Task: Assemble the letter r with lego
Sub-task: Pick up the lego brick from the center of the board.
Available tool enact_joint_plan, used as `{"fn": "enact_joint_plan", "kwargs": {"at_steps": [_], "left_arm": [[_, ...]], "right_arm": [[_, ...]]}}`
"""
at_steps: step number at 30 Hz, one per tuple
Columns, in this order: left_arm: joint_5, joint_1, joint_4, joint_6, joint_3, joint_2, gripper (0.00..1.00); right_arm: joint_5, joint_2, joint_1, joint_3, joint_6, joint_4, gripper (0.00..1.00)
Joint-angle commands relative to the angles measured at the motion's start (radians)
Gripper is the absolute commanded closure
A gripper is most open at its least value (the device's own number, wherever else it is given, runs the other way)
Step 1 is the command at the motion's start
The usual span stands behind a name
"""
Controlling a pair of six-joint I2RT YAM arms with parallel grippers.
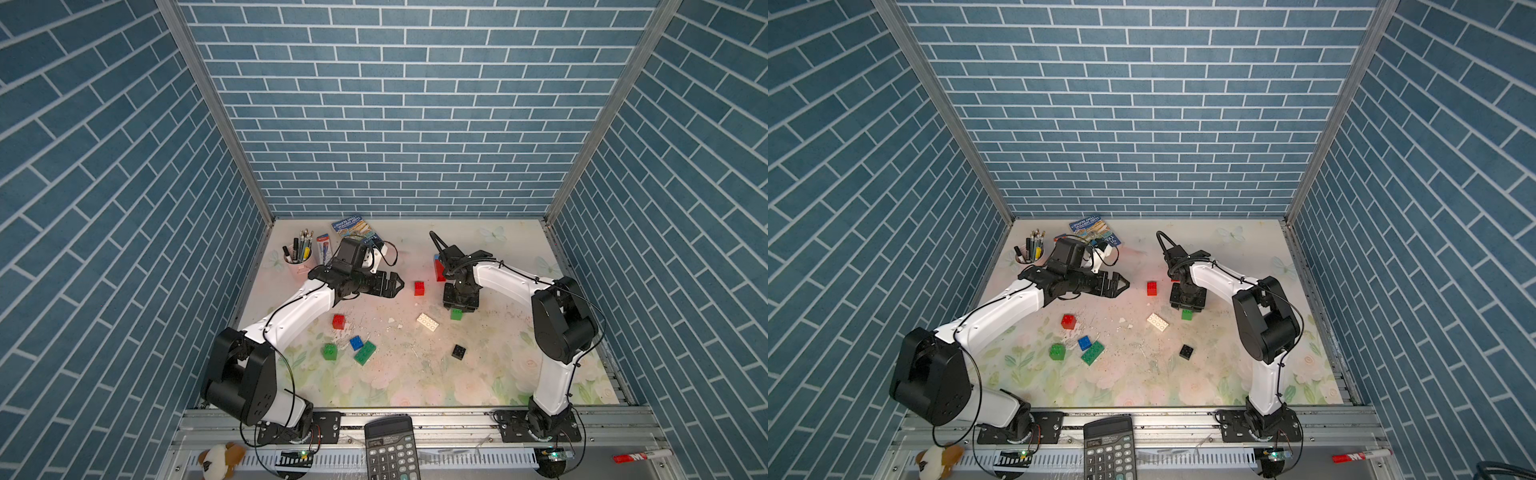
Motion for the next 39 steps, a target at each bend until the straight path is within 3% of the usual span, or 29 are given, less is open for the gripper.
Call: {"fn": "enact_joint_plan", "kwargs": {"at_steps": [1,12,20,28,39], "left_arm": [[-0.006,-0.004,-0.009,0.007,-0.007,-0.012,0.0],[-0.02,-0.004,-0.004,0.001,-0.031,-0.03,0.0],[-0.026,0.0,-0.004,0.007,-0.051,-0.05,0.0],[-0.014,0.033,0.028,-0.012,-0.097,-0.057,0.0],[-0.009,0.092,0.035,-0.025,-0.124,-0.061,0.0]], "right_arm": [[-0.003,0.018,-0.004,-0.018,-0.01,-0.011,0.53],[-0.006,0.031,-0.005,-0.019,-0.017,-0.017,0.63],[0.013,0.028,-0.005,0.035,-0.041,-0.061,0.81],[0.028,0.079,-0.002,0.28,-0.116,-0.18,0.82],[0.02,0.31,0.024,0.701,-0.182,-0.351,0.83]]}}
